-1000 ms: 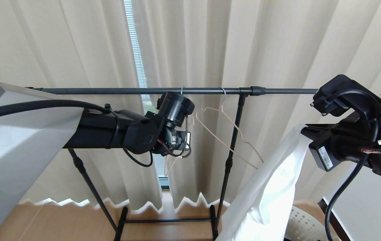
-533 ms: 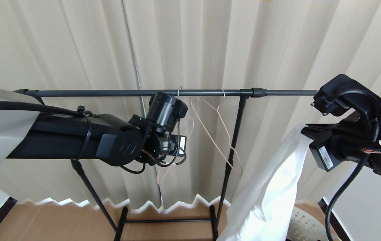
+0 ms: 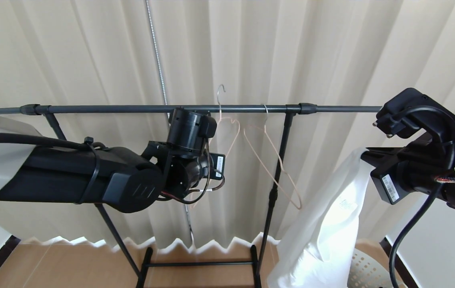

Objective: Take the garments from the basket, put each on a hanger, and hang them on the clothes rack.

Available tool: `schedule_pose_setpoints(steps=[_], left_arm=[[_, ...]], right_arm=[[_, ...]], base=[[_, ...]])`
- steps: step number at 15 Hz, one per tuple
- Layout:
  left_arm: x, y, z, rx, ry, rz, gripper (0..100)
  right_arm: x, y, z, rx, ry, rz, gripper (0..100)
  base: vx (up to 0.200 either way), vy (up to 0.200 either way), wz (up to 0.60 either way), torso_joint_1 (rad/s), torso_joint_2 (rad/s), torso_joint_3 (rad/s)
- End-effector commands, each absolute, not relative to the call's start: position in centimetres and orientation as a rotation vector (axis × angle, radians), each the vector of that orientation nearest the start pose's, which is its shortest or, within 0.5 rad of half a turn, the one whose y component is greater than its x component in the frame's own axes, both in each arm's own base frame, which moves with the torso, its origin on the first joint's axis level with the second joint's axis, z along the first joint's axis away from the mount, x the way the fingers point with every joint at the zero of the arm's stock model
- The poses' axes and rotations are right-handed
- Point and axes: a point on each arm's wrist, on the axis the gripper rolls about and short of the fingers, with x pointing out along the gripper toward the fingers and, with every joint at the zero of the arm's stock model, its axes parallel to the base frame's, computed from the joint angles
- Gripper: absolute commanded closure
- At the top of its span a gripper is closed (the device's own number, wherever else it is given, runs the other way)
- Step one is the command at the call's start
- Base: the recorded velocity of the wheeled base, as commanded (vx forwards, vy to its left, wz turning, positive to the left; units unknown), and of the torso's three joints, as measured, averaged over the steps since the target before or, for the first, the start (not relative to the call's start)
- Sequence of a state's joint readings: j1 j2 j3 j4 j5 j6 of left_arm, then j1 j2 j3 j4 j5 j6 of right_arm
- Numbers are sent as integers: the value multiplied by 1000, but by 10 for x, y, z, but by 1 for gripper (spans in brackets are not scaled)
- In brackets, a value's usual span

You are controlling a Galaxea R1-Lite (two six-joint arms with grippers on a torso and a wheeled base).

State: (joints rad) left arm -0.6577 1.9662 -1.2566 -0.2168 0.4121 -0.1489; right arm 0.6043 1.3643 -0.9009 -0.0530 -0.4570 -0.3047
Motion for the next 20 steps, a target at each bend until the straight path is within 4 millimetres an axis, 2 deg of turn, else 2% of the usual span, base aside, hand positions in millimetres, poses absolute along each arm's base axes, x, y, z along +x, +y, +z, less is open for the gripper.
schedule_pose_setpoints(steps=[1, 6, 7, 8, 9, 15, 16, 18, 20], left_arm=[[308, -228, 167, 118, 456, -210, 100], [270, -200, 176, 121, 442, -218, 100], [268, -198, 177, 121, 435, -218, 100], [250, -184, 179, 134, 401, -235, 100], [242, -179, 179, 137, 385, -242, 100], [172, -131, 157, 134, 346, -399, 100], [165, -127, 155, 145, 338, -430, 100], [144, -112, 147, 187, 318, -607, 100], [138, -108, 145, 181, 297, -637, 100]], right_arm=[[186, 117, 243, -509, 330, 199, 100], [188, 118, 242, -511, 333, 199, 100], [188, 118, 242, -511, 333, 199, 100], [189, 119, 241, -512, 335, 201, 100], [189, 119, 241, -512, 335, 201, 100], [206, 131, 235, -468, 303, 188, 100], [209, 132, 234, -456, 299, 182, 100], [211, 133, 236, -436, 275, 136, 100], [214, 134, 236, -437, 268, 98, 100]], base=[[0, 0, 0, 0, 0, 0], [0, 0, 0, 0, 0, 0], [0, 0, 0, 0, 0, 0], [0, 0, 0, 0, 0, 0], [0, 0, 0, 0, 0, 0], [0, 0, 0, 0, 0, 0], [0, 0, 0, 0, 0, 0], [0, 0, 0, 0, 0, 0], [0, 0, 0, 0, 0, 0]])
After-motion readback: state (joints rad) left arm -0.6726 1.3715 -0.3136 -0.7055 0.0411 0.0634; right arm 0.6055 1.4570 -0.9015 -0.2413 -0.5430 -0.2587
